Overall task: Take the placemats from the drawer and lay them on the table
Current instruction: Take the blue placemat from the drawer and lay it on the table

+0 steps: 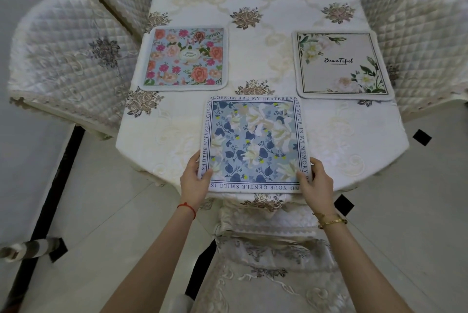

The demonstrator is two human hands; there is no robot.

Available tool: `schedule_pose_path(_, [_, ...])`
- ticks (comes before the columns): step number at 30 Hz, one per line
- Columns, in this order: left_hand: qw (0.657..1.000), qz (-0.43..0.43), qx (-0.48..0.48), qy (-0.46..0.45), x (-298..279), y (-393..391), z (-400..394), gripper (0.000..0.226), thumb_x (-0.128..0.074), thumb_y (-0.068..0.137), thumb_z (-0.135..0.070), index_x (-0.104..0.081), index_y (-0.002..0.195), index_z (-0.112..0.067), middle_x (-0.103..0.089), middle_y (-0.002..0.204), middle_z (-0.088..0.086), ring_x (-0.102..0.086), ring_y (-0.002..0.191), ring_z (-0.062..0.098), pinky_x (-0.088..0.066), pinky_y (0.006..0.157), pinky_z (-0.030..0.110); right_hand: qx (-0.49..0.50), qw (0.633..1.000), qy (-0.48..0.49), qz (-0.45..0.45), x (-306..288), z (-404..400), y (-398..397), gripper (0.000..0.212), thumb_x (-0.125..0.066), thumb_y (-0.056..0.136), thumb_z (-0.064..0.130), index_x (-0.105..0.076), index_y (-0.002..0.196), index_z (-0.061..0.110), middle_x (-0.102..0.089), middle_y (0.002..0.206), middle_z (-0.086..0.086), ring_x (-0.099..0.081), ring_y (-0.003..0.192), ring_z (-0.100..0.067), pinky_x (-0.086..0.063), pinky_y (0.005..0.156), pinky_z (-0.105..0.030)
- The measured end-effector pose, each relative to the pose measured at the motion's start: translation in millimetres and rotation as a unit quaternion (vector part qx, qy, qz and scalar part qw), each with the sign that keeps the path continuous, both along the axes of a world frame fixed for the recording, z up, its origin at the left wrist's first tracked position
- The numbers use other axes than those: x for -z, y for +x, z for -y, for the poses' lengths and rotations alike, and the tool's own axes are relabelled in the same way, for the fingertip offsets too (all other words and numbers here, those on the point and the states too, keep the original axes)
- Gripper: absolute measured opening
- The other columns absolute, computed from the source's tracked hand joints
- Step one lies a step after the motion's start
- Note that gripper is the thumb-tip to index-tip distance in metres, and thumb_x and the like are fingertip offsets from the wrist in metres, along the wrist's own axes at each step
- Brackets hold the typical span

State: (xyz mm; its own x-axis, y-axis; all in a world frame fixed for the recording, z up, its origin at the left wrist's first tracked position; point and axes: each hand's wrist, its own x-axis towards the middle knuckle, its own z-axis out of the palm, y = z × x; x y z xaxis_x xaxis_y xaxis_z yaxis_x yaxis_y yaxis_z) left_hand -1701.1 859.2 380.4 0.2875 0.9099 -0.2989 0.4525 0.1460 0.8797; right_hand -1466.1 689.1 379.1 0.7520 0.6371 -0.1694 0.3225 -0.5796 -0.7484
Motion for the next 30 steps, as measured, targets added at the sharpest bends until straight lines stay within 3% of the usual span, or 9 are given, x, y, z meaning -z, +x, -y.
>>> schedule_pose_path(3, [1.0,-0.009,-0.023,0.001,-0.9,-3.6,-1.0,0.058,-0.066,0.086,-0.005,-0.046,0.139,-0.017,-0.062,0.107,0.0,-0.06,0.089,0.011,-0.053,0.085,0.029,-0.044,0.997,-0.034,0.062,2.8,4.0,6.0,0.044,-0.059,0.09,0.023,-0.045,0.13,0.011,-0.061,0.115,-0.009,-0.057,0.103,-0.027,-0.048,0.087,-0.043])
schedule_pose_path(8, [0.99,-0.058,0.0,0.127,-1.5,-7.9,-12.5,0.048,-0.059,0.09,-0.007,-0.047,0.136,-0.012,-0.06,0.12,0.004,-0.057,0.105,0.016,-0.049,0.094,0.033,-0.066,0.966,-0.077,0.237,1.2,-2.4,14.2,0.056,-0.064,0.086,0.028,-0.044,0.132,0.003,-0.052,0.12,-0.013,-0.047,0.108,-0.028,-0.041,0.092,-0.04])
schedule_pose_path(12, [0.956,-0.119,0.124,0.239,-6.8,22.2,-44.7,0.044,-0.056,0.093,-0.016,-0.048,0.137,-0.013,-0.054,0.132,0.005,-0.047,0.122,0.018,-0.032,0.102,0.021,-0.121,0.963,-0.047,0.235,0.2,-47.1,24.4,0.049,-0.053,0.094,0.03,-0.041,0.137,0.008,-0.044,0.141,-0.011,-0.037,0.132,-0.028,-0.033,0.109,-0.045])
schedule_pose_path(15, [0.926,-0.144,0.196,0.288,-5.7,61.9,-77.1,0.045,-0.055,0.093,-0.018,-0.048,0.137,-0.012,-0.055,0.132,0.007,-0.048,0.121,0.021,-0.037,0.104,0.028,-0.192,0.952,-0.052,0.233,0.8,-98.4,30.3,0.053,-0.046,0.097,0.033,-0.036,0.143,0.011,-0.036,0.15,-0.009,-0.026,0.142,-0.026,-0.022,0.117,-0.043])
schedule_pose_path(18, [0.903,-0.166,0.242,0.314,2.2,100.5,-105.8,0.047,-0.056,0.091,-0.019,-0.048,0.136,-0.011,-0.055,0.133,0.009,-0.05,0.123,0.026,-0.04,0.105,0.037,-0.265,0.933,-0.057,0.237,2.9,-153.0,30.8,0.054,-0.044,0.098,0.031,-0.033,0.146,0.009,-0.03,0.154,-0.01,-0.019,0.145,-0.027,-0.017,0.119,-0.046])
schedule_pose_path(22, [0.881,-0.21,0.287,0.313,16.2,135.3,-130.0,0.054,-0.053,0.094,-0.026,-0.039,0.143,-0.011,-0.039,0.15,0.009,-0.031,0.141,0.026,-0.025,0.116,0.043,-0.327,0.911,-0.089,0.235,16.5,-208.3,29.9,0.056,-0.039,0.1,0.032,-0.026,0.149,0.01,-0.022,0.158,-0.006,-0.012,0.147,-0.025,-0.008,0.12,-0.046])
schedule_pose_path(25, [0.863,-0.257,0.301,0.313,29.8,139.0,-138.2,0.056,-0.043,0.099,-0.034,-0.028,0.149,-0.015,-0.025,0.158,0.006,-0.016,0.147,0.023,-0.012,0.121,0.043,-0.344,0.901,-0.093,0.249,31.1,-219.4,31.0,0.055,-0.033,0.101,0.036,-0.024,0.15,0.011,-0.022,0.158,-0.005,-0.011,0.148,-0.023,-0.008,0.12,-0.045])
schedule_pose_path(30, [0.851,-0.254,0.309,0.341,42.9,128.7,-143.2,0.058,-0.037,0.1,-0.044,-0.027,0.15,-0.017,-0.026,0.157,0.005,-0.018,0.147,0.021,-0.01,0.122,0.04,-0.332,0.903,-0.092,0.257,38.8,-208.5,43.9,0.062,-0.03,0.1,0.048,-0.02,0.151,0.016,-0.019,0.159,-0.001,-0.011,0.148,-0.017,-0.005,0.121,-0.036])
